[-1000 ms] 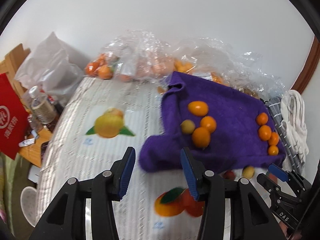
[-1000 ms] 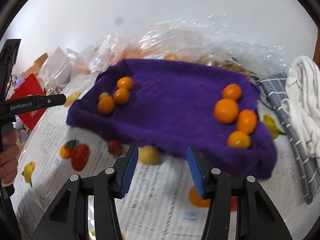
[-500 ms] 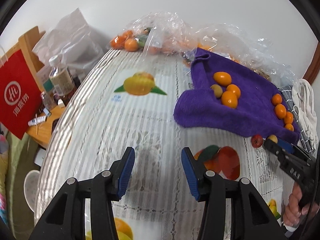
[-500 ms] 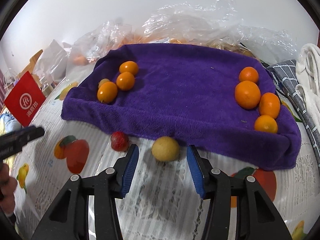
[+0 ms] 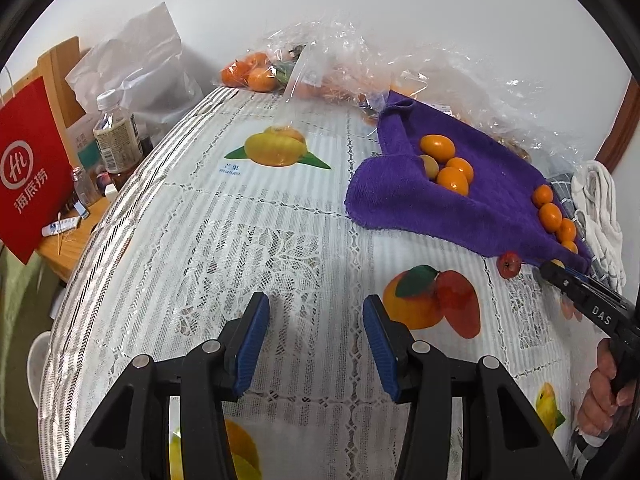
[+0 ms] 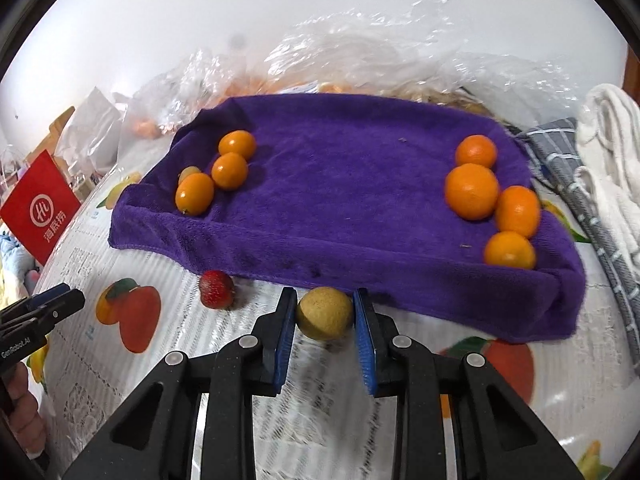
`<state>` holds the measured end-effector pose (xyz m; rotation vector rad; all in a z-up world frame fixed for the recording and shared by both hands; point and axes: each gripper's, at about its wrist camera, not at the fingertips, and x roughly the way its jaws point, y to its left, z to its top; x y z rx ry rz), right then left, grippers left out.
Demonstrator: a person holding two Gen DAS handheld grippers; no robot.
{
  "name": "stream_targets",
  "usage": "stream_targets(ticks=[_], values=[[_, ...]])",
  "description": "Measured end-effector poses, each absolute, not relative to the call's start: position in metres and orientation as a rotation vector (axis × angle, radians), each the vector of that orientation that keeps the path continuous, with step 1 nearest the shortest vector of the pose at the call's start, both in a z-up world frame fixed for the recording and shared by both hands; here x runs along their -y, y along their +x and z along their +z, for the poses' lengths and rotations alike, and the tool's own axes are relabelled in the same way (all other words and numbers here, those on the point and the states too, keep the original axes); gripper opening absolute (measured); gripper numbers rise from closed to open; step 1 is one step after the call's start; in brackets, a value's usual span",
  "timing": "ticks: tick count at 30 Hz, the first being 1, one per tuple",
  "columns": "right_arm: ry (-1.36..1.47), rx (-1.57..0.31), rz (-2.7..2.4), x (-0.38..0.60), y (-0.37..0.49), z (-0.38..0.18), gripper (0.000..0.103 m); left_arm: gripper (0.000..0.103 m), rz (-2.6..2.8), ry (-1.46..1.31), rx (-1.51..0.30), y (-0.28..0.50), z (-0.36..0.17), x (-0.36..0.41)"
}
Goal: Organize fruits
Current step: 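Grasp a yellow-green fruit with the right tool while the left tool grasps the small red fruit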
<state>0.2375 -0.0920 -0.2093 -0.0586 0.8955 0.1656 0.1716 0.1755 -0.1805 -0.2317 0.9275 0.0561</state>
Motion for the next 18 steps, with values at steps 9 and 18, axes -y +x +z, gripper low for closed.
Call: stream_targets(ticks=[9, 18], values=[[-0.070, -0.862, 0.127, 0.127, 0.223, -0.190, 0.029, 0.046, 0.046, -0.228, -0.968, 0.172, -0.177, -0.164], [-0.045, -0.834, 0.089, 0.166, 0.205, -0.175, 0.029, 0.046, -0.044, -0.228, -0.985, 0.180, -0.165, -0.120]])
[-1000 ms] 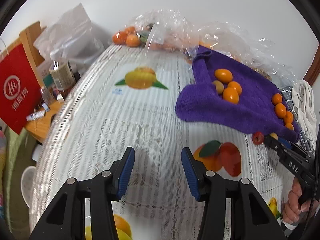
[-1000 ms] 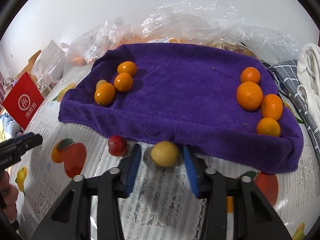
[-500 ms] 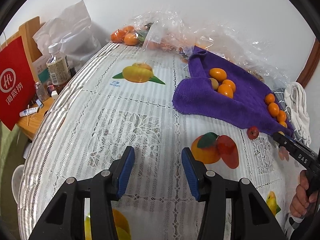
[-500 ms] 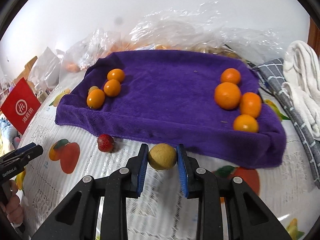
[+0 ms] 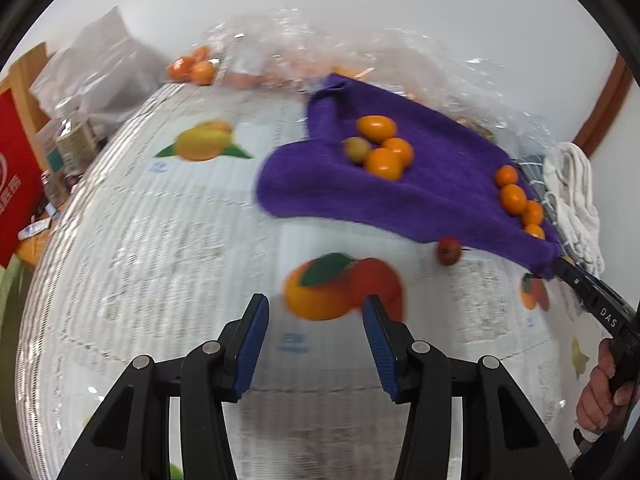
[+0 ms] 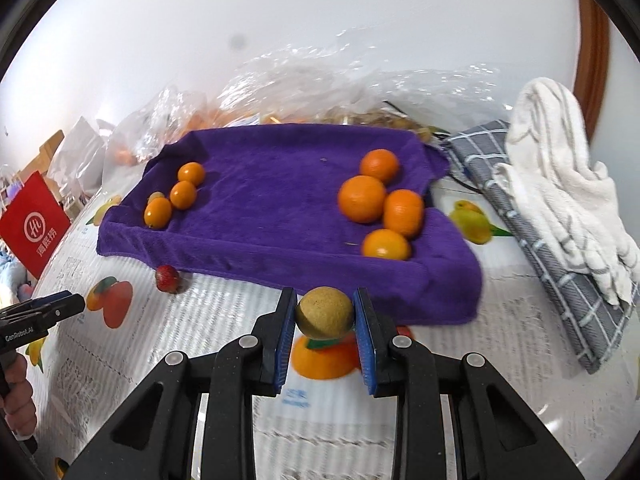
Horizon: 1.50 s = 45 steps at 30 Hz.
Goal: Organize fruits
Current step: 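Grasp a yellow-green fruit with the right tool while the left tool grasps the small red fruit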
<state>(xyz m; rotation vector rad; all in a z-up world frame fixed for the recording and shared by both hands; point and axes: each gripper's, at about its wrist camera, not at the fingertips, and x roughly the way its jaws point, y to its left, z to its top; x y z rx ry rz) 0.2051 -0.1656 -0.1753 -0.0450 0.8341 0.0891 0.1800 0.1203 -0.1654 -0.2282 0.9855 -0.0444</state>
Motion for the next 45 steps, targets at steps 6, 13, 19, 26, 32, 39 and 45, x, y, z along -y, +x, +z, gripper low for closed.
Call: stream_targets(ticks=[6, 13, 19, 26, 32, 39, 45], values=[[-0.025, -0.822, 0.050, 0.191, 0.197, -0.167, 0.029, 0.047, -0.107, -0.216, -0.990, 0.188, -0.163, -0.089], [-0.014, -0.822, 0.007, 0.229, 0.180, -0.163, 0.029, 0.047, -0.194, -0.229, -0.998, 0.206, -0.168, -0.048], [0.011, -0.835, -0.011, 0.246, 0.171, -0.167, 0.029, 0.047, -0.168, -0.208, -0.990, 0.222, -0.171, -0.027], [0.031, -0.845, -0.002, 0.246, 0.172, -0.173, 0.029, 0.032, -0.139, -0.220, -1.020, 0.237, -0.180, -0.019], [0.042, -0.851, 0.010, 0.237, 0.176, -0.175, 0.029, 0.024, -0.158, -0.191, -1.008, 0.235, -0.179, -0.019], [0.019, -0.822, 0.043, 0.219, 0.179, -0.162, 0.029, 0.024, -0.165, -0.191, -0.959, 0.219, -0.154, -0.036], [0.026, -0.805, 0.067, 0.209, 0.184, -0.150, 0.029, 0.024, -0.152, -0.225, -0.921, 0.209, -0.131, -0.056]])
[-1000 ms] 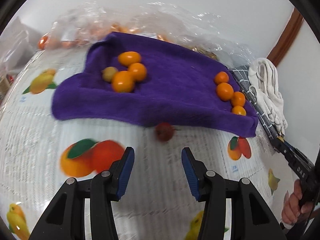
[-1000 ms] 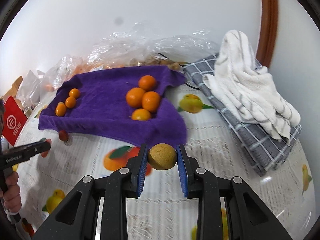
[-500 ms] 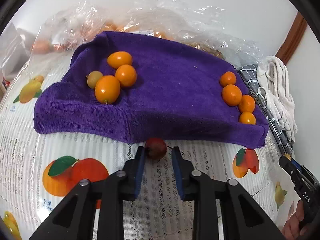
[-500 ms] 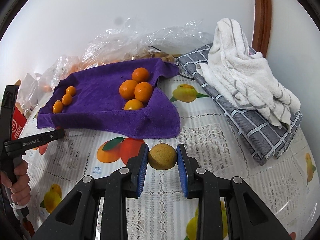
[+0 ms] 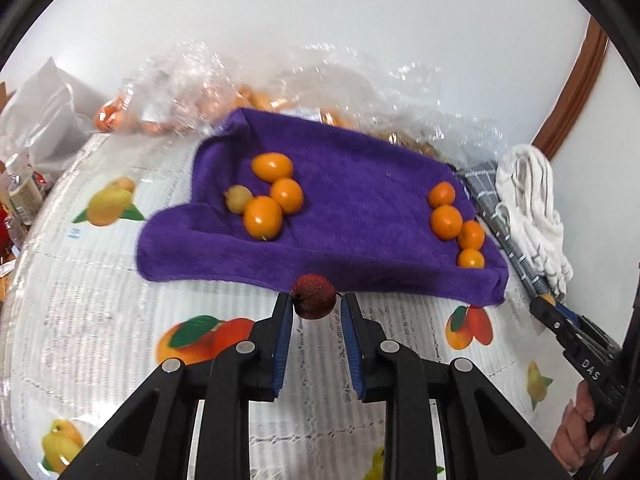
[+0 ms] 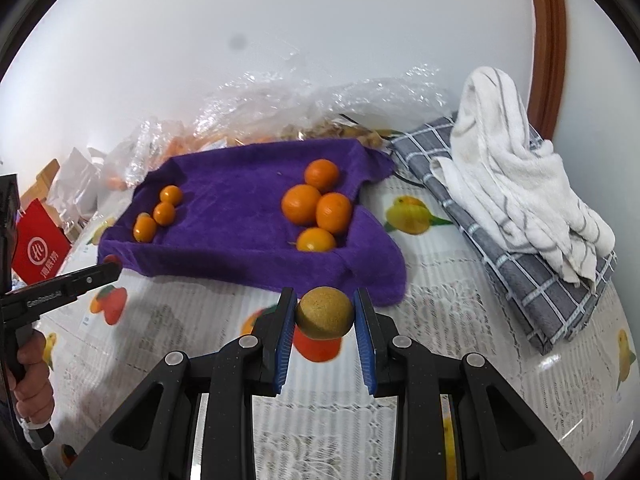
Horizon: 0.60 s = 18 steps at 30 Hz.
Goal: Organize fruits
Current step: 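Grasp a yellow-green fruit with the right tool while the left tool grasps the small red fruit, then carry both held fruits over the purple towel and lower them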
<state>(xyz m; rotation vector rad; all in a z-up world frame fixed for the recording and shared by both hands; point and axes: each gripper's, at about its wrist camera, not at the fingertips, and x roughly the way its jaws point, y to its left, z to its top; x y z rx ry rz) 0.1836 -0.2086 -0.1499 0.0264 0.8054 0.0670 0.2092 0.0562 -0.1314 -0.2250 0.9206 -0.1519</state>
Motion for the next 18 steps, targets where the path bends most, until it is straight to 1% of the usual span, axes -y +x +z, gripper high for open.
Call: stream_targets(ticks=[9, 18], values=[[0.052, -0.774, 0.089, 0.194, 0.191, -0.131, 0.029, 0.024, -0.139, -0.248, -0.876, 0.204, -0.103, -0.078], [0.045, -0.765, 0.078, 0.192, 0.206, -0.122, 0.029, 0.024, -0.110, -0.254, -0.844, 0.218, -0.086, -0.092]])
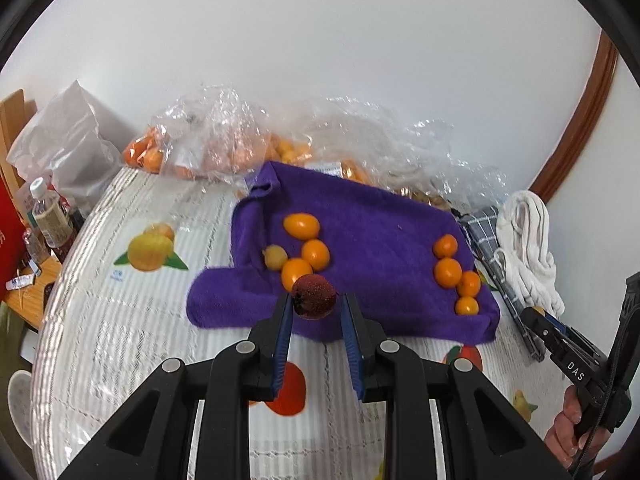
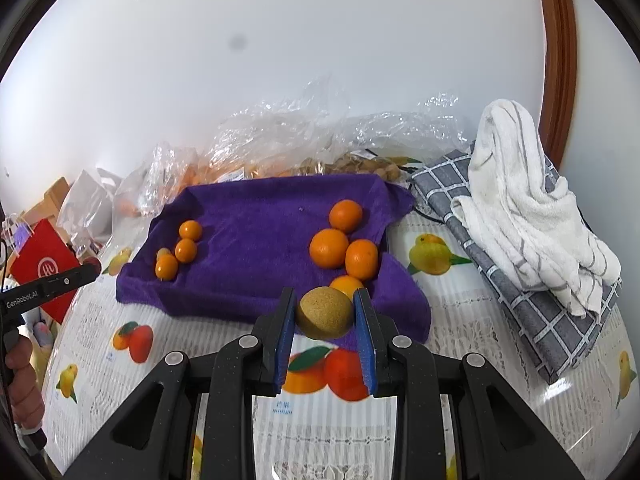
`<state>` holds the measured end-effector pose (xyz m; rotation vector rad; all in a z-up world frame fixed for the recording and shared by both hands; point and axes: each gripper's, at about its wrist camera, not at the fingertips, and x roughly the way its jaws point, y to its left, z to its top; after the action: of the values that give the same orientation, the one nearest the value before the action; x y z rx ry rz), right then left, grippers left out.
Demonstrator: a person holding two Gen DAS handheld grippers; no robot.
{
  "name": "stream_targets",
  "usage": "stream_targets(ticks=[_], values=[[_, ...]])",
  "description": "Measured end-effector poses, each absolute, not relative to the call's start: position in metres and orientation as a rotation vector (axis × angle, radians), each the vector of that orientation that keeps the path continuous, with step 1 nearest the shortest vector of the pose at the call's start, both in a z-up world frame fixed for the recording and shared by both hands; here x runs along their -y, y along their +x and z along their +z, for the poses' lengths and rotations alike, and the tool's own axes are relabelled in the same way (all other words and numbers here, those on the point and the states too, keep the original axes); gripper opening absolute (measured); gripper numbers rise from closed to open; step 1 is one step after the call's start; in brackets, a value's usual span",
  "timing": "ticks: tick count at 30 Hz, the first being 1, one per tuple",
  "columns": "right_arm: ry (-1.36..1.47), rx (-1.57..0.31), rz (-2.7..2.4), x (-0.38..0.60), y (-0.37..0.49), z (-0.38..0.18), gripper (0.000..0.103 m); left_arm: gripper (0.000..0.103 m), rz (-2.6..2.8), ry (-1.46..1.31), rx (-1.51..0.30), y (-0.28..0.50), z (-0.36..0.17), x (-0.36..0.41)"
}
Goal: Organize fruits
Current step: 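Carry both held fruits over the purple towel and lower them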
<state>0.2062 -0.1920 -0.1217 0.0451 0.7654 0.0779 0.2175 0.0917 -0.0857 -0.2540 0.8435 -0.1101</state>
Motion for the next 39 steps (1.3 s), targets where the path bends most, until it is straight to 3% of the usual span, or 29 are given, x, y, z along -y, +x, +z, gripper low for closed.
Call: stream_targets(ticks=[16, 39], values=[[0.062, -0.763, 0.081, 0.197, 0.264, -0.128, 0.029, 0.024, -0.048, -0.263, -0.829, 0.265, -0.085, -0.122], [-0.028, -0.910, 0.171, 0.158, 0.315, -0.197, 0.029, 0.024, -0.072, -0.239, -0.919, 0.325, -0.140, -0.098]])
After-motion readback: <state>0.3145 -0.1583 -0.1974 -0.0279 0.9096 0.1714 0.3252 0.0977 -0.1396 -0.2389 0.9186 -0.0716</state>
